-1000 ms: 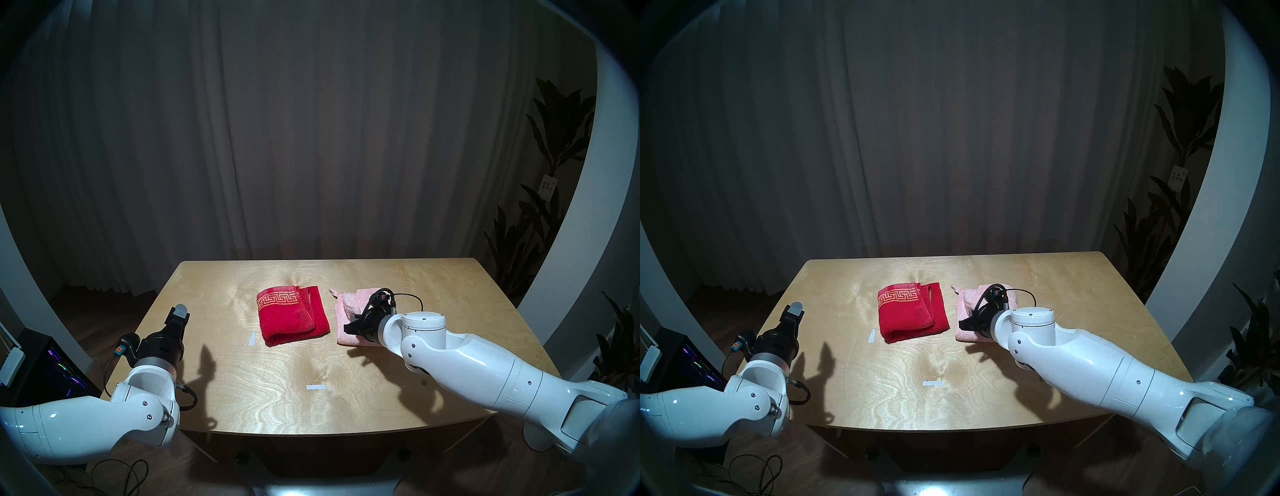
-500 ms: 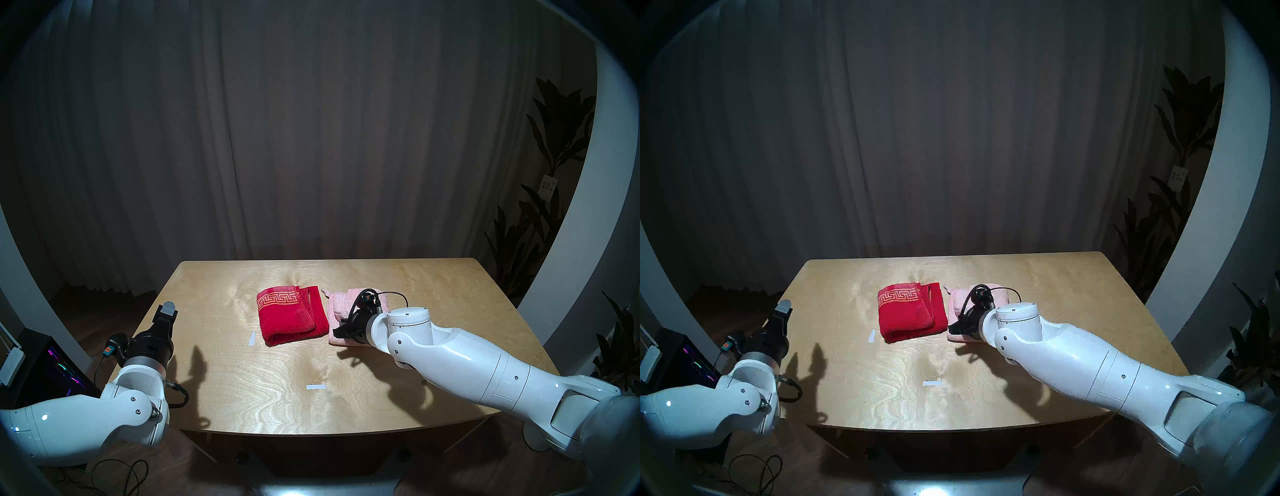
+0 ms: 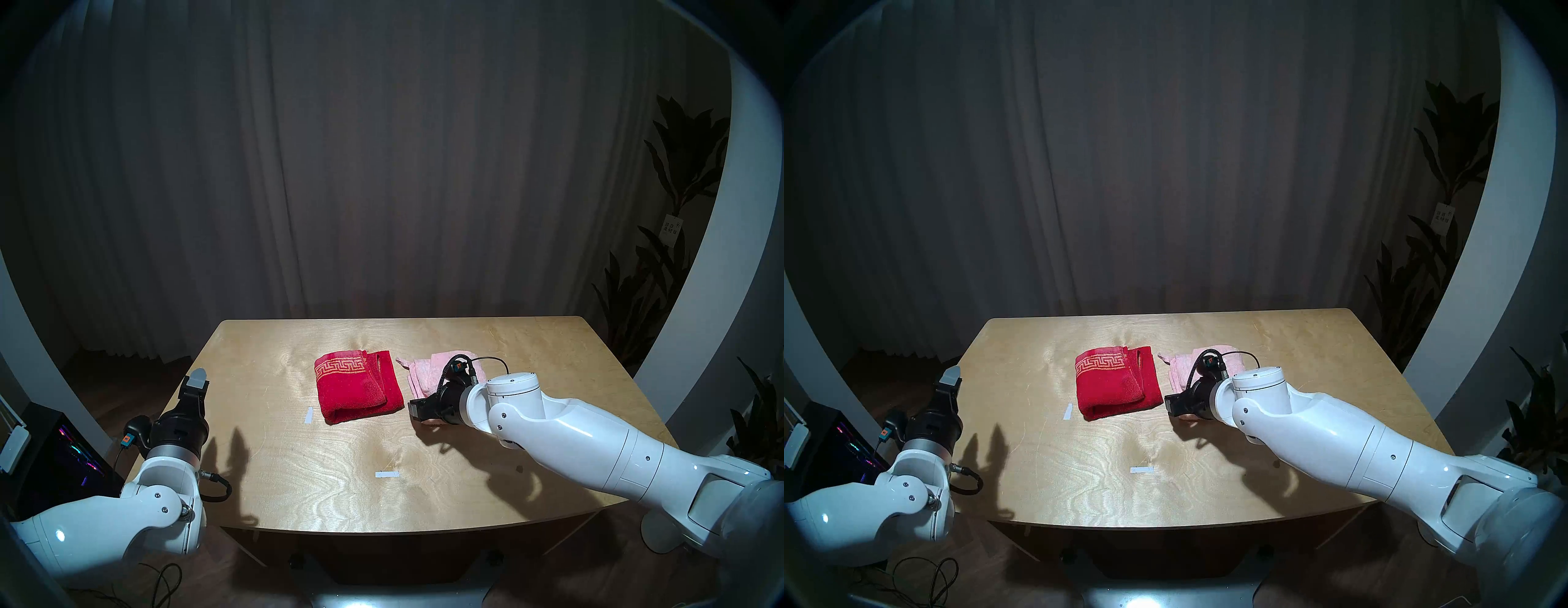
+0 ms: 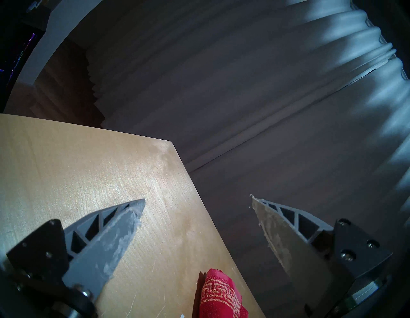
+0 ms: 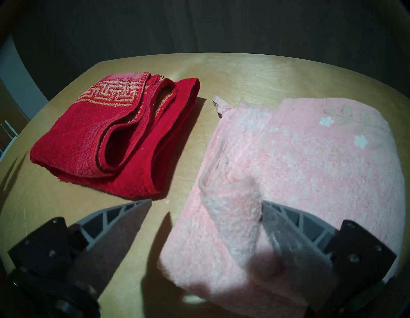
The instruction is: Fold each towel twice and stack them on table
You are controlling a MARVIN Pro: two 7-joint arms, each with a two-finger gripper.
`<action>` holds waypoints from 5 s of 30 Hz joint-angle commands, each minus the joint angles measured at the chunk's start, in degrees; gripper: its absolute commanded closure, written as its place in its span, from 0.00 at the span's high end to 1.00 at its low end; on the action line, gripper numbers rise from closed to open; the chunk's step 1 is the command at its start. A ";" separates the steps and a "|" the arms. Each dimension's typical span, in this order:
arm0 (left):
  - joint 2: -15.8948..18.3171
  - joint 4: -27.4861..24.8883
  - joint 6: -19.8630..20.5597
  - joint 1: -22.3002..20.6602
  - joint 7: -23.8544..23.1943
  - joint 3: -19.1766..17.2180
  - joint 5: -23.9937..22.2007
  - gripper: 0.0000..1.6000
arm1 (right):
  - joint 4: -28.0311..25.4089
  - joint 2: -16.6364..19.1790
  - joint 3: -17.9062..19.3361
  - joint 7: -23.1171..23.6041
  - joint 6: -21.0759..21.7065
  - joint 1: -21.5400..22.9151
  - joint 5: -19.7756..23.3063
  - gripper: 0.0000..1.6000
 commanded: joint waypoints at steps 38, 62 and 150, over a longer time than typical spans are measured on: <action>-0.70 -3.25 -0.25 -1.21 4.66 2.10 7.43 1.00 | -9.54 5.01 1.31 2.43 -3.67 -3.94 4.56 1.00; 0.34 -14.07 10.23 -4.40 2.41 9.08 9.42 1.00 | -20.58 14.31 17.38 -0.31 -12.75 -17.73 38.64 1.00; -45.73 29.97 70.31 -51.61 7.59 32.75 10.86 1.00 | 0.47 13.16 28.54 -15.91 -21.21 -20.37 82.82 1.00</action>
